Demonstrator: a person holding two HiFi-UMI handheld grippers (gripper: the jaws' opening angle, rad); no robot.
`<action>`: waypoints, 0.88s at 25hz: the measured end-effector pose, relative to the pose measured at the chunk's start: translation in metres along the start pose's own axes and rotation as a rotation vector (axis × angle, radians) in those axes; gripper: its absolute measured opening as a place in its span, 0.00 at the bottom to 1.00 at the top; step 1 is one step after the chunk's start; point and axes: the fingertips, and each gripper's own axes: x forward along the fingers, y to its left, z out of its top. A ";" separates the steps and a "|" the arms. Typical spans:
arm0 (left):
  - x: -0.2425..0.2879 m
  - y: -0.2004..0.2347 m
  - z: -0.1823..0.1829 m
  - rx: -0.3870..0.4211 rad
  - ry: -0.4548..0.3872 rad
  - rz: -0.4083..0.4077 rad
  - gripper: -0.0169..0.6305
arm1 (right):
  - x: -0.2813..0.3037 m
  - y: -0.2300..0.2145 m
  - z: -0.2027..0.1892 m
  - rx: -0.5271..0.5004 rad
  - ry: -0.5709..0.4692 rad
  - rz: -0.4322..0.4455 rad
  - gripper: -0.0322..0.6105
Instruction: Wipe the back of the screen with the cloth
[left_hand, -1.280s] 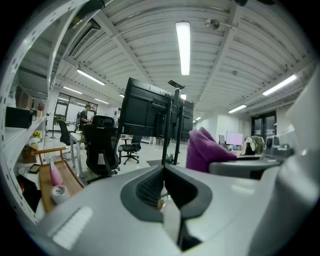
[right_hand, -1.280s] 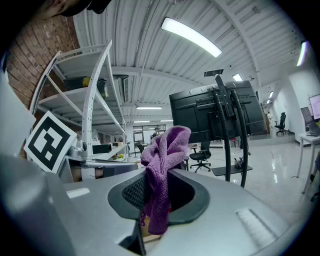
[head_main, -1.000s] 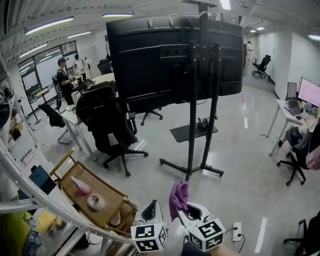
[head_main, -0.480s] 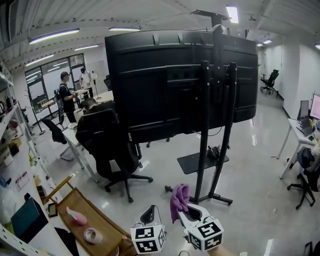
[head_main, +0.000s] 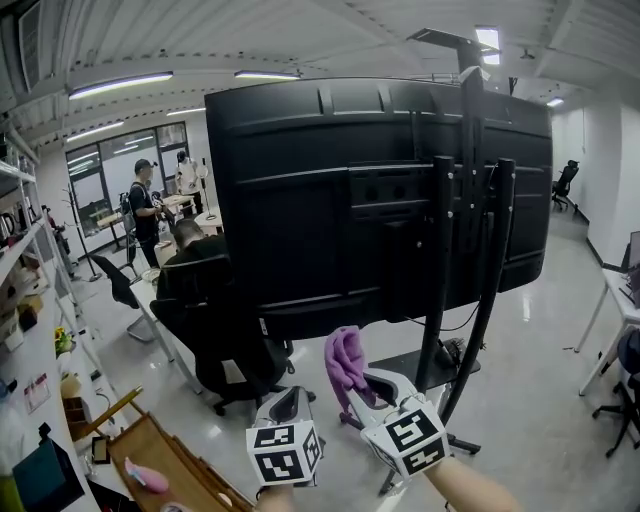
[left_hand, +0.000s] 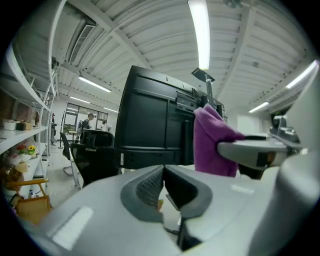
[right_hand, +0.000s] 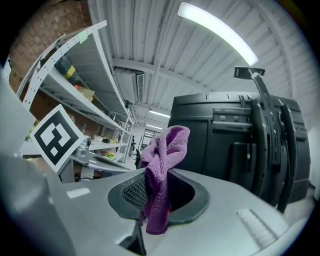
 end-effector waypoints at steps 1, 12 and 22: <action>0.012 0.005 0.012 0.002 -0.005 0.006 0.04 | 0.014 -0.011 0.015 -0.046 -0.016 -0.004 0.16; 0.148 0.070 0.174 0.134 -0.080 0.032 0.04 | 0.181 -0.131 0.216 -0.455 -0.148 -0.155 0.16; 0.207 0.118 0.274 0.217 -0.173 0.044 0.04 | 0.268 -0.206 0.381 -0.851 -0.169 -0.501 0.16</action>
